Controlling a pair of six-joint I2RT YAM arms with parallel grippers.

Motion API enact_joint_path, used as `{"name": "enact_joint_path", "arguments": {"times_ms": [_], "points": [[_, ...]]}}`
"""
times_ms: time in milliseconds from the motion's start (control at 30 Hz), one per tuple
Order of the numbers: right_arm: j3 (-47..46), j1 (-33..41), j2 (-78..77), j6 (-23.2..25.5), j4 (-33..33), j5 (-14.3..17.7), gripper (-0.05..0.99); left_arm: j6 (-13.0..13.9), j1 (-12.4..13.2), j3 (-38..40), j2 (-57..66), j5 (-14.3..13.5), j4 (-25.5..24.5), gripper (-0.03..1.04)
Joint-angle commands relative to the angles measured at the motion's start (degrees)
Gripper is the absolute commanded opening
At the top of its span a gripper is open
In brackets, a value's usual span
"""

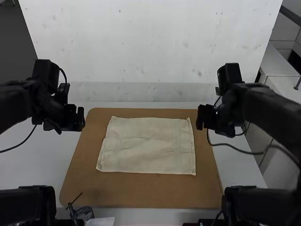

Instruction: Fold the towel.

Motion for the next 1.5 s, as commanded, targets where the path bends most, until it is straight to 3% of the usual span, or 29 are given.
{"name": "enact_joint_path", "arguments": {"times_ms": [0, 200, 433, 633, 800, 967, 1133, 1233, 1467], "points": [[4.9, 0.2, 9.8, 0.2, 3.5, 1.1, 0.93, -0.3, -1.9, 5.0, 7.8, -0.4, 2.7, 0.95], [14.3, 0.1, 28.7, 2.6, 5.7, 1.1, 0.93, -0.7, -5.3, 11.2, 17.5, -3.1, 4.2, 0.95], [24.8, 2.1, 45.0, 2.5, 7.9, 3.4, 0.90, -0.9, -7.7, 12.8, 19.7, -3.2, 6.3, 0.95], [33.3, 3.2, 55.7, 2.5, 7.3, 3.8, 0.90, -0.5, -8.4, 12.8, 20.4, -3.7, 8.6, 0.95], [37.4, 4.6, 60.8, 2.7, 7.5, 3.9, 0.88, 0.2, -7.3, 13.5, 22.3, -3.7, 9.7, 0.95], [40.3, 4.5, 64.2, 3.1, 6.2, 3.8, 0.61, 0.6, -6.6, 13.6, 25.7, -3.3, 11.3, 0.95], [40.5, 5.4, 66.8, 3.8, 6.0, 3.9, 0.20, 0.7, -6.6, 14.4, 31.0, -3.1, 13.6, 0.95], [40.6, 5.4, 67.3, 3.8, 5.9, 4.8, 0.03, 0.5, -6.7, 16.8, 35.3, -2.8, 13.5, 0.95], [39.7, 5.4, 67.0, 3.8, 5.7, 5.4, 0.01, -1.2, -8.4, 25.3, 47.6, -2.9, 13.5, 0.95]]}}
